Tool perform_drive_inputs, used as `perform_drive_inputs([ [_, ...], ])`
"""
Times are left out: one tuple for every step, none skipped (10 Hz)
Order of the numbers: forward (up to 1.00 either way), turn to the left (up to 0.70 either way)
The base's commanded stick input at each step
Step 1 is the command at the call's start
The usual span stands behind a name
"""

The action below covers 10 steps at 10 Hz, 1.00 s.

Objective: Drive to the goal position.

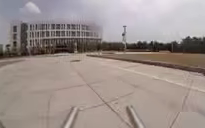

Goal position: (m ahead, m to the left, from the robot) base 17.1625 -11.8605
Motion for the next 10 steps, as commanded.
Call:
perform_drive_inputs([
  [0.7,0.0],
  [0.7,0.0],
  [0.7,0.0],
  [0.7,0.0],
  [0.7,0.0],
  [0.7,0.0],
  [0.7,0.0],
  [0.7,0.0],
  [0.7,0.0],
  [0.7,0.0],
])
